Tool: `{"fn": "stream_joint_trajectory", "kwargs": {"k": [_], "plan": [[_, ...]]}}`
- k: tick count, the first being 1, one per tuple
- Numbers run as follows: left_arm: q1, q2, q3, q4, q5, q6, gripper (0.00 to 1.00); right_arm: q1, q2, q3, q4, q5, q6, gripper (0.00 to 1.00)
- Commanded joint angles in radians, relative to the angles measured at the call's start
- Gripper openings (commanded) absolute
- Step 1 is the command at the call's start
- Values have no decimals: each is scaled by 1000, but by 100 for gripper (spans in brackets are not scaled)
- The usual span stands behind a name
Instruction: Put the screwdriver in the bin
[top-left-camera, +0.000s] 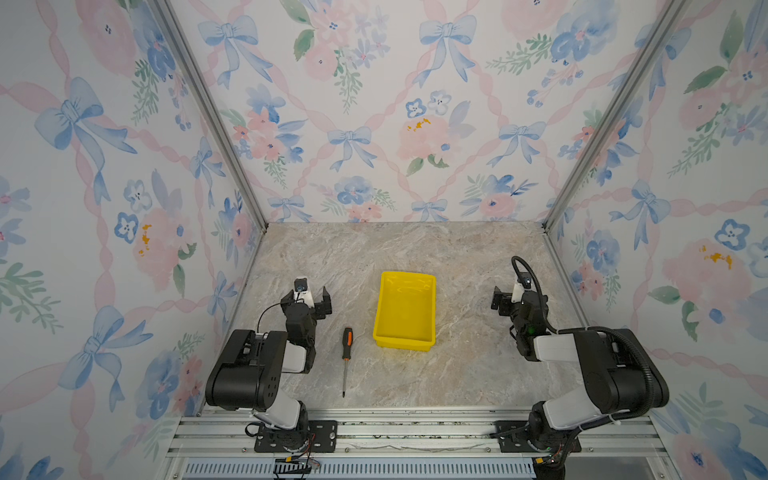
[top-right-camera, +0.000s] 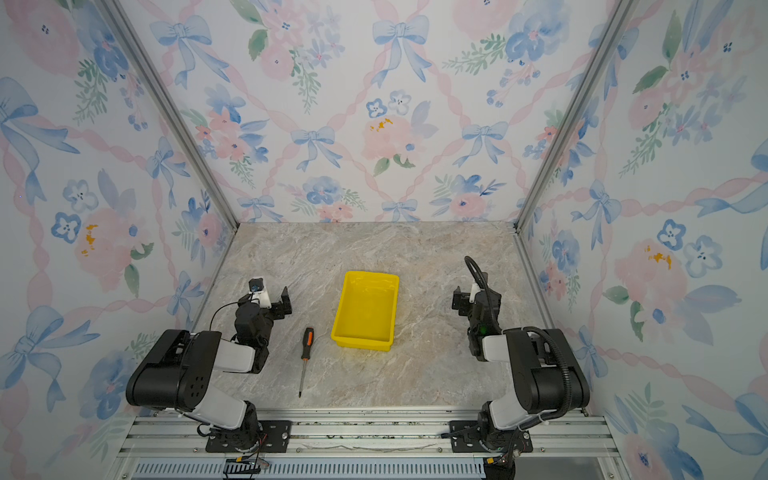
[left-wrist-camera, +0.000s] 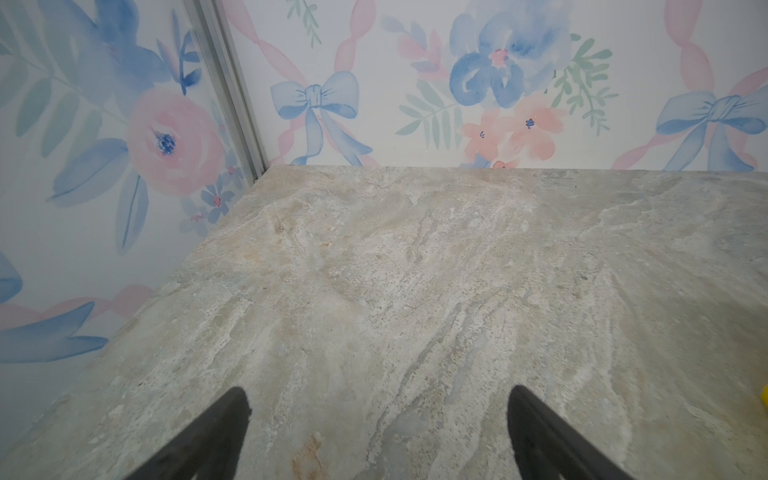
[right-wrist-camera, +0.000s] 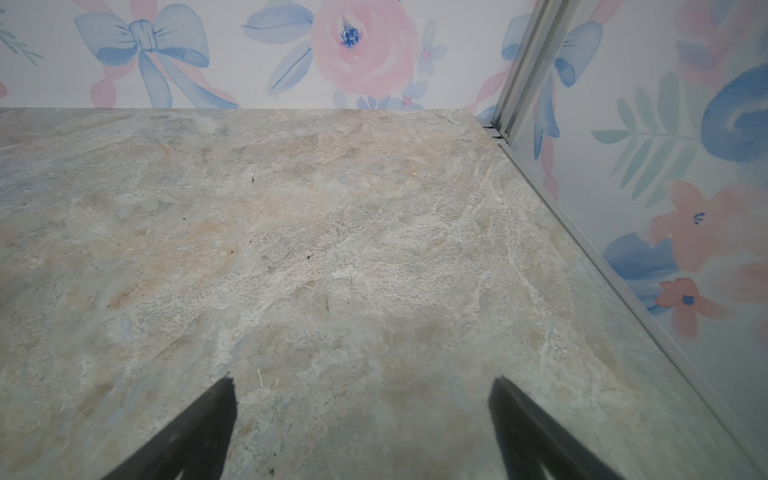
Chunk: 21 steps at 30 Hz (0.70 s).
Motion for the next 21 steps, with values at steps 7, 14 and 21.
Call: {"fn": "stream_joint_trajectory", "kwargs": {"k": [7,14,21], "plan": [[-4,7,-4,26,5,19,97,8,-13,37,-44,13,6,97],[-4,-26,8,-16,-5,17,98,25,-57,54,-106,47,-3,97],[-3,-126,92,-267,-31,-11,97,91,-173,104,-298,92,-49,97]]}}
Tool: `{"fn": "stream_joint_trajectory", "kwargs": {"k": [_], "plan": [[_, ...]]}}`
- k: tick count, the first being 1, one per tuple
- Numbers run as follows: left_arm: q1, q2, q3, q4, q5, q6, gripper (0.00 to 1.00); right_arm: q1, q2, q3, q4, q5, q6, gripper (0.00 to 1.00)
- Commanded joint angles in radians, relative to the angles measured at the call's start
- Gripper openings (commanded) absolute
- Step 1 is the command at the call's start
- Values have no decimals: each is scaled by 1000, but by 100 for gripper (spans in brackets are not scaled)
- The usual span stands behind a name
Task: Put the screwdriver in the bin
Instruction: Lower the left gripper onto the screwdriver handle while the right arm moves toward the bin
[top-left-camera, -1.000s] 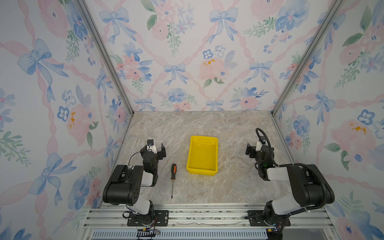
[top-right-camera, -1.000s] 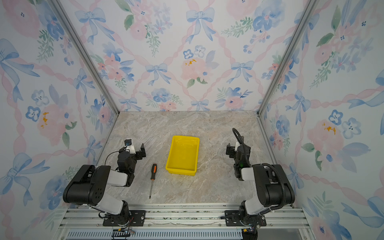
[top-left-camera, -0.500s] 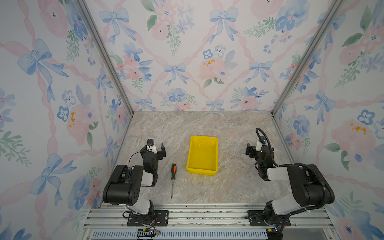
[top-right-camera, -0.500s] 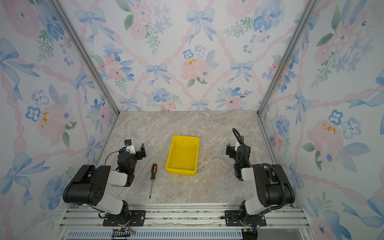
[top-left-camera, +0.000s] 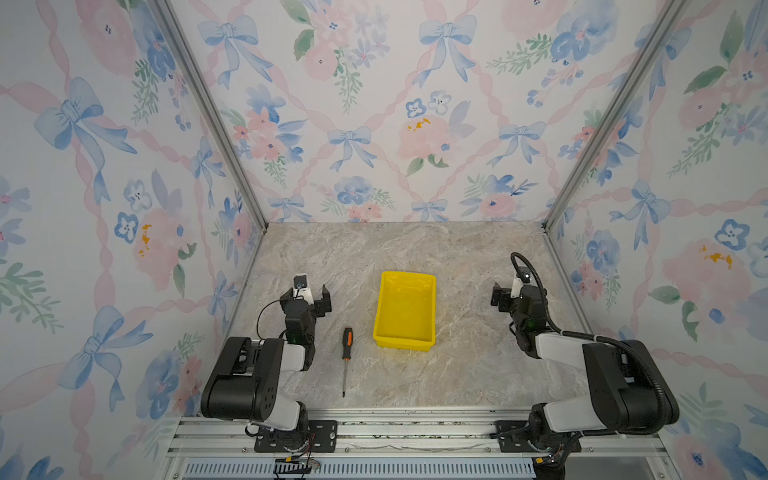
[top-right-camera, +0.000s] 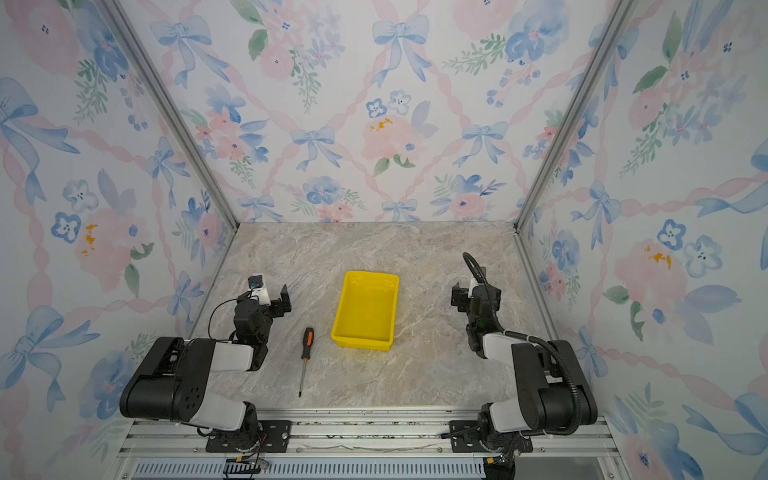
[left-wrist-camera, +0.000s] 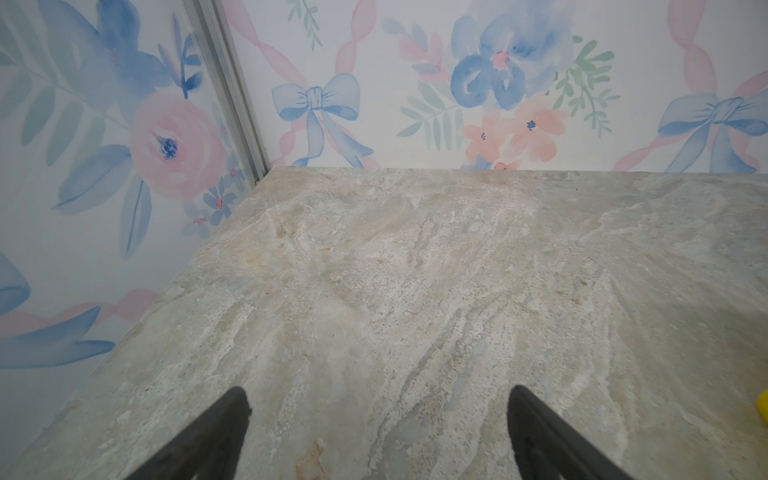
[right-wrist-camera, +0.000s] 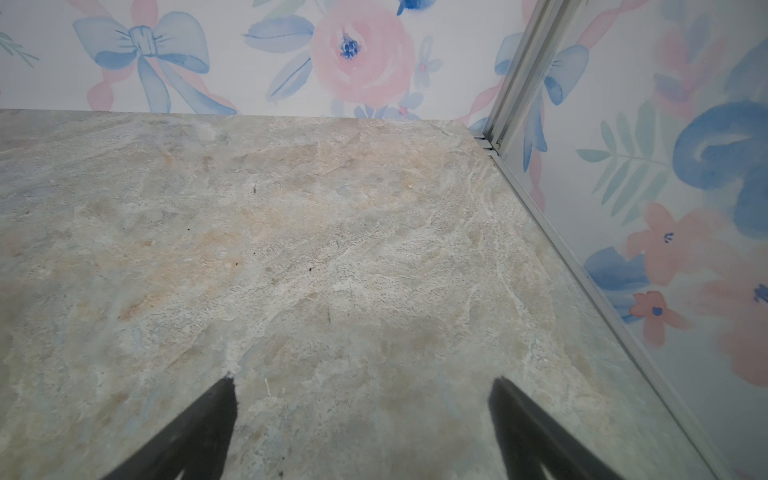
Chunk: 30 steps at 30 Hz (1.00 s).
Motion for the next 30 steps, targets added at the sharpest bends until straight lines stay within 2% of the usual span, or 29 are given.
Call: {"fn": "stream_joint_trajectory", "kwargs": {"k": [1,6,12,20,25,28,30], "plan": [[-4,-59,53,-164,-23,-15,98,49,-71,39,-118,38,-44,97],[-7,-159,128,-417,-23,-58,98,143,-177,71,-252,99,-69,97],[-25,-258,163,-578,4,-127,98,278,-287,114,-433,200,-71,97],[-33,-378,262,-911,15,-335,98,437,-442,142,-573,259,-44,97],[-63,-385,300,-1067,107,-365,98,521,-498,174,-618,265,-49,97],[-95,-384,314,-1158,128,-390,98,552,-507,233,-707,295,29,97],[-119,-375,324,-1209,152,-399,98,553,-485,325,-874,365,187,97]]}}
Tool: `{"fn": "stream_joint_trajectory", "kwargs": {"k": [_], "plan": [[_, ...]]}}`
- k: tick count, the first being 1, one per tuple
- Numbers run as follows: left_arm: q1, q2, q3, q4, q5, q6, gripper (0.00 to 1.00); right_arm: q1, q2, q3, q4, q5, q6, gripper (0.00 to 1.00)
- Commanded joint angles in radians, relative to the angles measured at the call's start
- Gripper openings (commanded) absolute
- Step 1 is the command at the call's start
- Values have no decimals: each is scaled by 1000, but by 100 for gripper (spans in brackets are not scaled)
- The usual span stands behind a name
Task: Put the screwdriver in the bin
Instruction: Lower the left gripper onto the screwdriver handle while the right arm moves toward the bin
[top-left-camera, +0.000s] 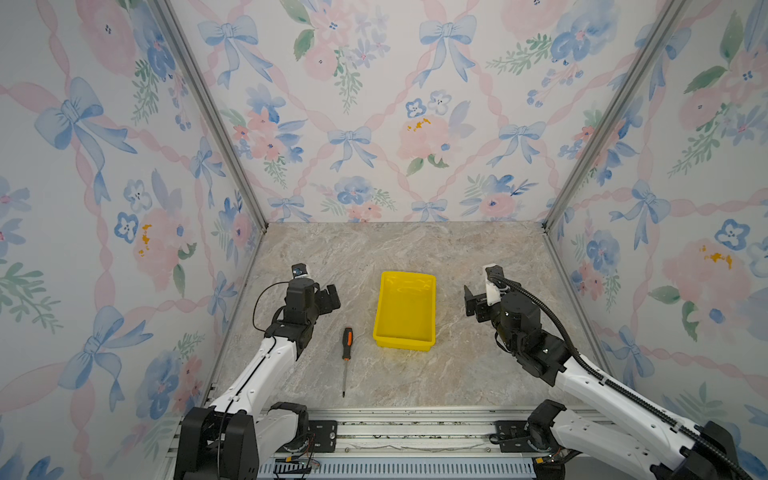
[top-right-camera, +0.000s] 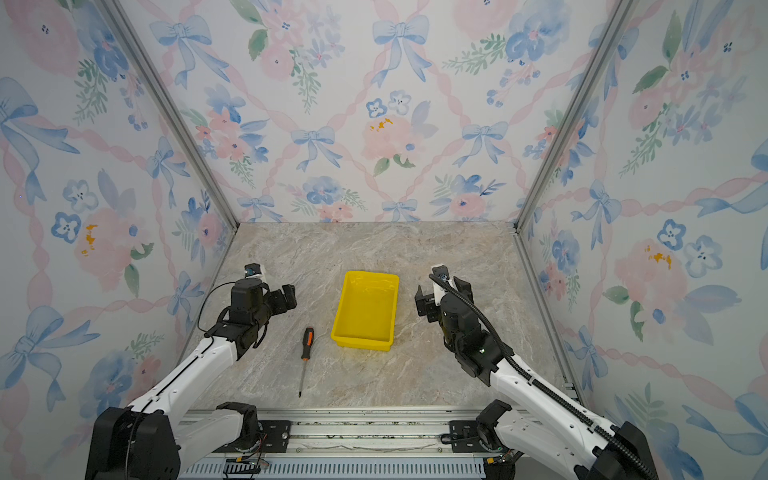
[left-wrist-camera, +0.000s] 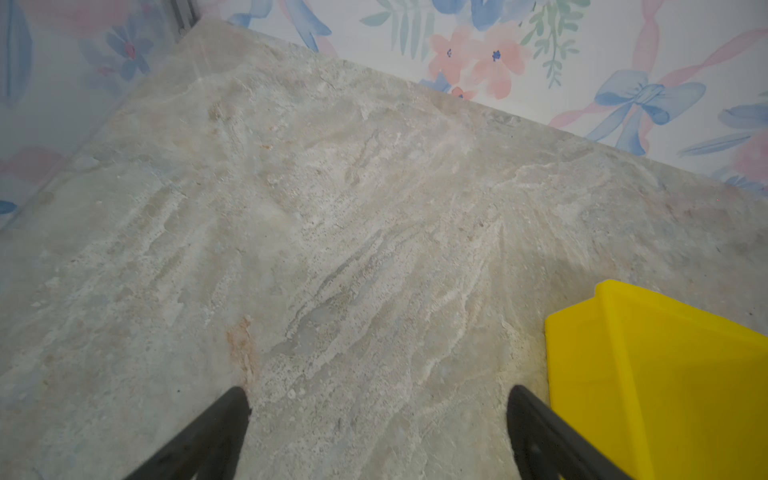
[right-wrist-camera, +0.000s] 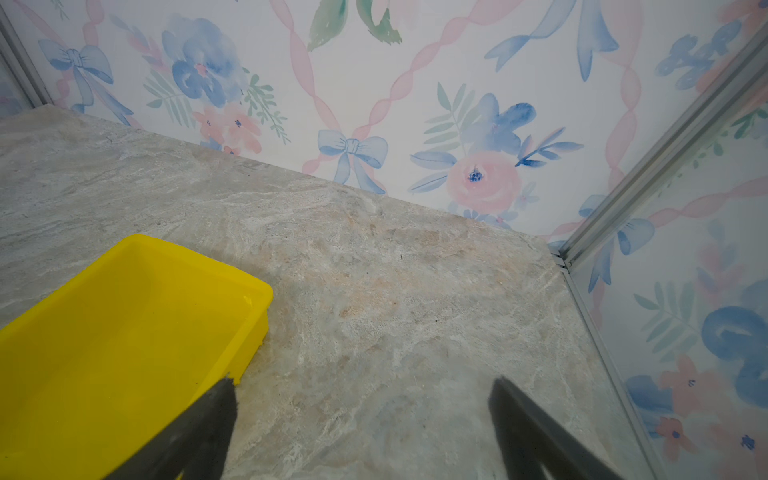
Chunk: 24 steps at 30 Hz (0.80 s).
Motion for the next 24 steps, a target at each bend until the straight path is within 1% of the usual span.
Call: {"fn": "stream_joint_trajectory", "kwargs": {"k": [1,3,4,7,12,16,21,24], "plan": [[-31,4,30,-158,69,-44,97,11,24,147,-278,108,224,97],[-51,19,44,-208,94,-49,97,14,65,224,-418,82,299,97],[-60,26,54,-231,102,-52,98,18,79,243,-455,59,313,97],[-86,42,71,-293,120,-67,98,59,100,262,-510,13,336,97],[-117,91,100,-431,94,-99,97,104,125,284,-582,-105,393,97],[-135,120,101,-487,100,-117,97,137,132,259,-557,-167,406,97],[-170,160,107,-520,103,-137,97,166,165,278,-538,-247,397,97],[-205,203,116,-520,97,-143,98,179,178,261,-516,-264,404,97]]}}
